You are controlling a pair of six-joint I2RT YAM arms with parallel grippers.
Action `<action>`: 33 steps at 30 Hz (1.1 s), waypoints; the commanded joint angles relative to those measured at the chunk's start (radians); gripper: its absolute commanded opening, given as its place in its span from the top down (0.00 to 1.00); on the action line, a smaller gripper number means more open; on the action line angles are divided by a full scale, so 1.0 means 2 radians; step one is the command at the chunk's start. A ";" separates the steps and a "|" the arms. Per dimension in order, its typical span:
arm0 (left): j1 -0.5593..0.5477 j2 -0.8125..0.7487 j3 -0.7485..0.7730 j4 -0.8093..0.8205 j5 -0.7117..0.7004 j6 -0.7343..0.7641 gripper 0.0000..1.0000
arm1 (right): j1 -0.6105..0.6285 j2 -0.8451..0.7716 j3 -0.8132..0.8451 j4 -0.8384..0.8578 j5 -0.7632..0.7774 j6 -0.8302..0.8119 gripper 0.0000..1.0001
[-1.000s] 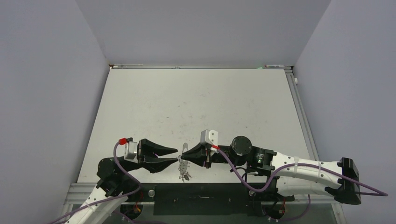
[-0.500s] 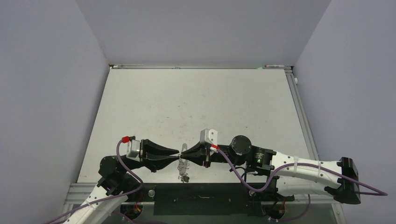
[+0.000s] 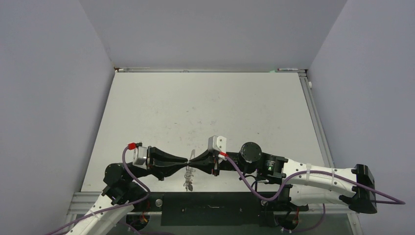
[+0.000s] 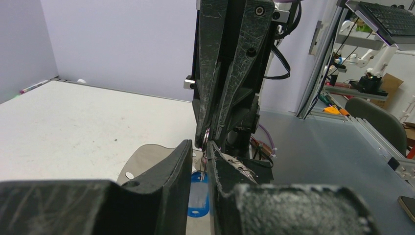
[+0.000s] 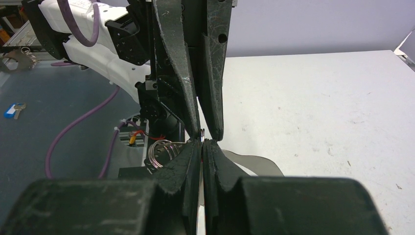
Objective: Put the keys on the keyring
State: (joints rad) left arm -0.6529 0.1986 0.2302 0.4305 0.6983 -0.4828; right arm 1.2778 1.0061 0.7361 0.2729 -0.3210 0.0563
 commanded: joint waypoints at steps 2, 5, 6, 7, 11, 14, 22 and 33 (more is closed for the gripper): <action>-0.003 0.011 0.011 0.001 0.014 0.010 0.85 | 0.006 -0.007 0.025 0.062 -0.008 -0.004 0.95; -0.003 0.012 0.010 0.003 0.023 0.011 0.88 | 0.007 -0.005 0.025 0.064 -0.009 -0.003 0.95; -0.003 0.011 0.010 0.005 0.025 0.010 0.90 | 0.006 -0.004 0.025 0.065 -0.009 -0.003 0.95; -0.003 0.011 0.012 0.005 0.028 0.009 0.93 | 0.007 -0.003 0.025 0.067 -0.010 -0.003 0.95; -0.003 0.007 0.017 0.004 0.044 0.019 1.00 | 0.007 0.001 0.025 0.075 -0.013 0.000 0.95; -0.003 0.005 0.041 -0.047 0.046 0.053 1.00 | 0.007 0.002 0.023 0.080 -0.014 0.001 0.95; -0.003 0.026 0.087 -0.144 0.026 0.121 1.00 | 0.007 -0.009 0.032 0.026 -0.014 -0.019 0.66; -0.003 0.024 0.085 -0.150 0.010 0.128 1.00 | 0.003 -0.013 0.094 -0.138 0.006 -0.073 0.54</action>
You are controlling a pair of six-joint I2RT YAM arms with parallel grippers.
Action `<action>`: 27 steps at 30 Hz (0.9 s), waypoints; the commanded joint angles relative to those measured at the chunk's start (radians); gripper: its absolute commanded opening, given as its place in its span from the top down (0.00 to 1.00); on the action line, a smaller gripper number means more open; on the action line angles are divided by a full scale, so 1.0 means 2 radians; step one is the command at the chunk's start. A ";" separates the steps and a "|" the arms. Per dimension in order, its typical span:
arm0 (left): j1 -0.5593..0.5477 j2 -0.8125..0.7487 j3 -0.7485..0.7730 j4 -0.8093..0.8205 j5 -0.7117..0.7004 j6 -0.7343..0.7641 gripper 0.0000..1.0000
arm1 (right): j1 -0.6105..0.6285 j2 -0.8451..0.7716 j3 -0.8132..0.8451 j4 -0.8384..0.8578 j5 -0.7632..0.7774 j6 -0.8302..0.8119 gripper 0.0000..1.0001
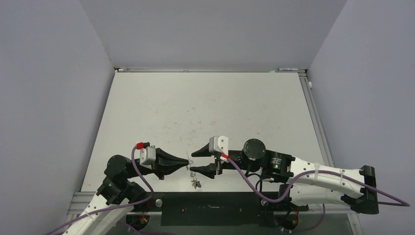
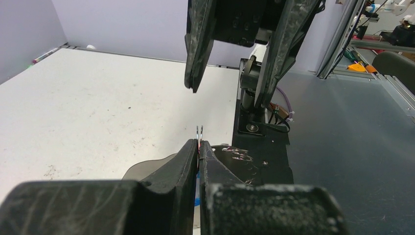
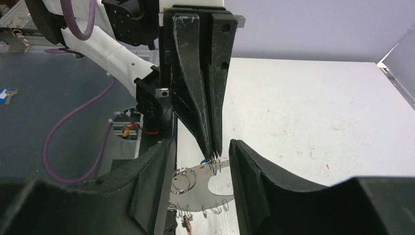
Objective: Put the keys on the keyring
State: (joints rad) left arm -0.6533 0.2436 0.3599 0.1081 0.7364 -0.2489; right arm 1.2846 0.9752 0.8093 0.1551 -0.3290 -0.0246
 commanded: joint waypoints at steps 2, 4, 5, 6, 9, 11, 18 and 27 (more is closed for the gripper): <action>-0.002 0.007 0.019 0.013 -0.007 0.010 1.00 | -0.007 0.023 0.099 -0.147 0.007 -0.047 0.55; -0.002 0.013 0.020 0.013 -0.005 0.011 1.00 | -0.012 0.042 0.128 -0.195 0.000 -0.057 0.58; -0.002 0.015 0.021 0.013 -0.004 0.011 1.00 | -0.013 0.050 0.140 -0.214 -0.004 -0.063 0.59; -0.002 0.016 0.021 0.013 -0.003 0.011 1.00 | -0.013 0.057 0.150 -0.229 -0.008 -0.068 0.61; -0.003 0.013 0.018 0.014 -0.003 0.010 1.00 | -0.017 0.073 0.172 -0.261 -0.020 -0.080 0.64; -0.003 0.011 0.017 0.016 -0.004 0.008 1.00 | -0.017 0.084 0.184 -0.277 -0.030 -0.089 0.65; -0.003 0.012 0.016 0.017 -0.003 0.006 1.00 | -0.017 0.109 0.209 -0.309 -0.037 -0.111 0.68; -0.003 0.011 0.013 0.022 -0.001 0.003 1.00 | -0.025 0.122 0.221 -0.315 -0.030 -0.124 0.69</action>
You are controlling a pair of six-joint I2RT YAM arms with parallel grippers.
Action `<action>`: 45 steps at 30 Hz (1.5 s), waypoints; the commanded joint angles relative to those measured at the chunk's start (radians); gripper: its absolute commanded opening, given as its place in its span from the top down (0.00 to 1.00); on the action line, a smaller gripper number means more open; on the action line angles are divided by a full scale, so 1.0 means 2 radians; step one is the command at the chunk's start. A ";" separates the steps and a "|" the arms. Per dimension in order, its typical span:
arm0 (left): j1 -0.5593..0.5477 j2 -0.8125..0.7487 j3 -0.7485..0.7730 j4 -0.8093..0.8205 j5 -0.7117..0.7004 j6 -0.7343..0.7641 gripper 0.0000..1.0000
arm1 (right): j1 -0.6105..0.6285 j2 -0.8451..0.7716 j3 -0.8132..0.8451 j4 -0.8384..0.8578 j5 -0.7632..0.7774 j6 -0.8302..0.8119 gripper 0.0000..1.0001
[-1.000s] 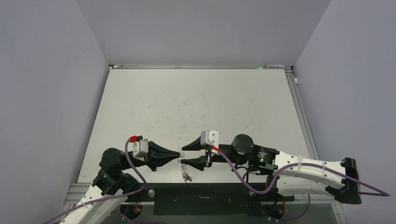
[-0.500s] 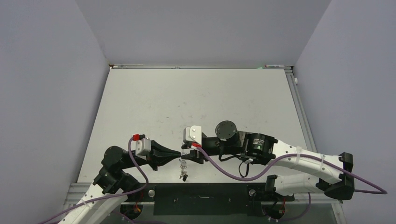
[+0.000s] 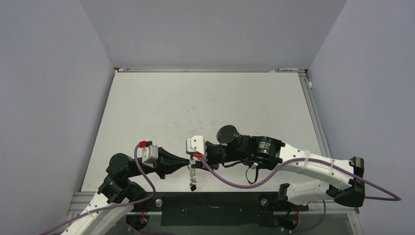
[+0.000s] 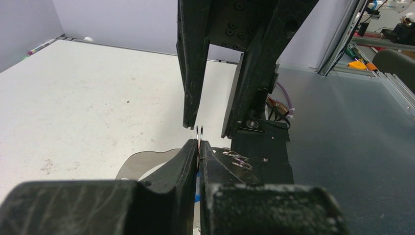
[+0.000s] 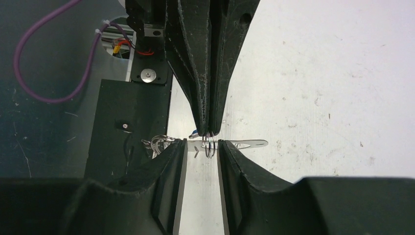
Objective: Put the keys on the keyring
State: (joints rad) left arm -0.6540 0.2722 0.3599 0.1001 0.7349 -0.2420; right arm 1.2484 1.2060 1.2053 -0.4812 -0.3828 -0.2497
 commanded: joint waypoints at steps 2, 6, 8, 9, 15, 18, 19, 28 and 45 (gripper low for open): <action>-0.003 -0.003 0.013 0.026 0.000 -0.001 1.00 | -0.009 0.009 0.024 0.003 -0.003 -0.012 0.69; -0.003 -0.004 0.012 0.027 0.000 -0.001 1.00 | -0.012 0.017 0.027 0.003 -0.004 -0.014 0.70; -0.003 -0.005 0.011 0.027 -0.001 -0.002 1.00 | -0.012 0.021 0.027 0.002 -0.004 -0.014 0.70; -0.003 -0.005 0.011 0.028 0.000 -0.002 1.00 | -0.013 0.022 0.028 0.002 -0.004 -0.015 0.71; -0.004 -0.003 0.010 0.030 0.000 -0.003 1.00 | -0.014 0.017 0.028 0.003 -0.005 -0.015 0.71; -0.004 -0.003 0.010 0.029 -0.002 -0.003 1.00 | -0.016 0.010 0.027 0.007 -0.005 -0.015 0.66; -0.004 -0.003 0.010 0.029 -0.003 -0.003 1.00 | -0.016 0.008 0.026 0.008 -0.005 -0.015 0.65; -0.006 -0.004 0.010 0.027 -0.005 -0.002 1.00 | -0.018 0.000 0.019 0.017 -0.009 -0.013 0.74; -0.008 -0.006 0.009 0.024 -0.007 -0.001 1.00 | -0.018 0.004 0.015 0.025 -0.012 -0.009 0.77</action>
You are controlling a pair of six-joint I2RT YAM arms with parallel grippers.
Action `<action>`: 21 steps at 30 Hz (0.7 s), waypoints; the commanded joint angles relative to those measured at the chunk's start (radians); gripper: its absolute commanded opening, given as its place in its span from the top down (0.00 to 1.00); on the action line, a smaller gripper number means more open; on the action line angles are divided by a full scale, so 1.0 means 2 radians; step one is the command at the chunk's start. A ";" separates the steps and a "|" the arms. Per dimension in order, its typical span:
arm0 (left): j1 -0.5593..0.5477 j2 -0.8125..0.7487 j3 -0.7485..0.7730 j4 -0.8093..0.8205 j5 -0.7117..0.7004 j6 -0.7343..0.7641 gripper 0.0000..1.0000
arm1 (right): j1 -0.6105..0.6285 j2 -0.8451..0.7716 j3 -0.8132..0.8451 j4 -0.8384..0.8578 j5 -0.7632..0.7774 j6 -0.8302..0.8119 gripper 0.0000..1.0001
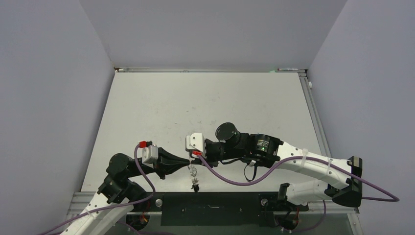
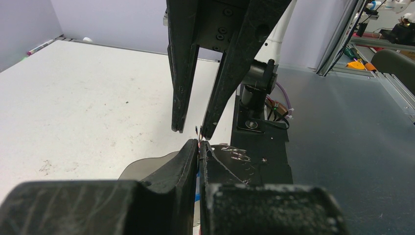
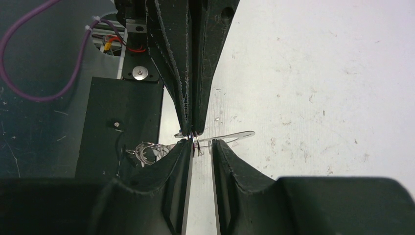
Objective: Put the keys on the keyring
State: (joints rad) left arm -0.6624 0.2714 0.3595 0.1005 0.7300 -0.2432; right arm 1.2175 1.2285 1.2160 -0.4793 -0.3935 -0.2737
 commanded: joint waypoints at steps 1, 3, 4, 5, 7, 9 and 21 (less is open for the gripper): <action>-0.004 -0.005 0.010 0.024 -0.005 0.000 1.00 | -0.002 -0.007 0.010 0.025 -0.007 0.002 0.78; -0.004 -0.006 0.010 0.023 -0.005 0.000 1.00 | -0.002 -0.007 0.010 0.024 -0.010 0.002 0.81; -0.004 -0.006 0.010 0.023 -0.006 0.000 1.00 | -0.003 -0.006 0.010 0.022 -0.011 0.003 0.82; -0.004 -0.006 0.009 0.023 -0.006 0.000 1.00 | -0.002 -0.006 0.010 0.021 -0.012 0.002 0.82; -0.004 -0.006 0.009 0.023 -0.006 0.000 1.00 | -0.003 -0.006 0.010 0.020 -0.014 0.002 0.83; -0.004 -0.006 0.009 0.024 -0.005 0.000 1.00 | -0.003 -0.005 0.012 0.020 -0.017 0.001 0.86; -0.004 -0.009 0.007 0.026 -0.004 0.000 1.00 | -0.003 0.009 0.016 0.014 -0.033 -0.001 0.83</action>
State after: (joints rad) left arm -0.6651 0.2657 0.3588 0.0959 0.7235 -0.2428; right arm 1.2167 1.2343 1.2160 -0.4805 -0.4320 -0.2737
